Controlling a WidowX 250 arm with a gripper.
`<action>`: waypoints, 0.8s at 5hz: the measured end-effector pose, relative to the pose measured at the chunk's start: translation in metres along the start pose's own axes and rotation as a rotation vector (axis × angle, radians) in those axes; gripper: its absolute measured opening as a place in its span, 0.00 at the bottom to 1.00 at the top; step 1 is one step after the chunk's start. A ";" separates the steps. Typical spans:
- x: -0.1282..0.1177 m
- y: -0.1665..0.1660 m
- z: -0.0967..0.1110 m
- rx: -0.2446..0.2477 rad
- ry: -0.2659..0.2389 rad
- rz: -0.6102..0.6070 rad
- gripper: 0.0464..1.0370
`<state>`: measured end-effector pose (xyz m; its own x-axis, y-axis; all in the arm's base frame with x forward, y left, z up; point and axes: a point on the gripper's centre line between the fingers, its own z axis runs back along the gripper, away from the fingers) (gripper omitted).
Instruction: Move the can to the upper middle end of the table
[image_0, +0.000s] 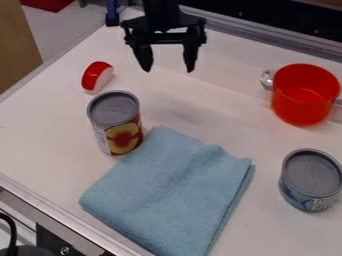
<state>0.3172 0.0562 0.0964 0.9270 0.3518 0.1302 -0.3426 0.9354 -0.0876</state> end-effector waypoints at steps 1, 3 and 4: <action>-0.011 0.016 0.014 0.016 -0.044 -0.076 0.96; -0.053 0.062 0.022 -0.009 -0.005 -0.229 0.96; -0.066 0.080 0.022 -0.027 0.036 -0.267 0.96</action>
<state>0.2249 0.1084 0.1029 0.9890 0.0910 0.1169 -0.0818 0.9933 -0.0811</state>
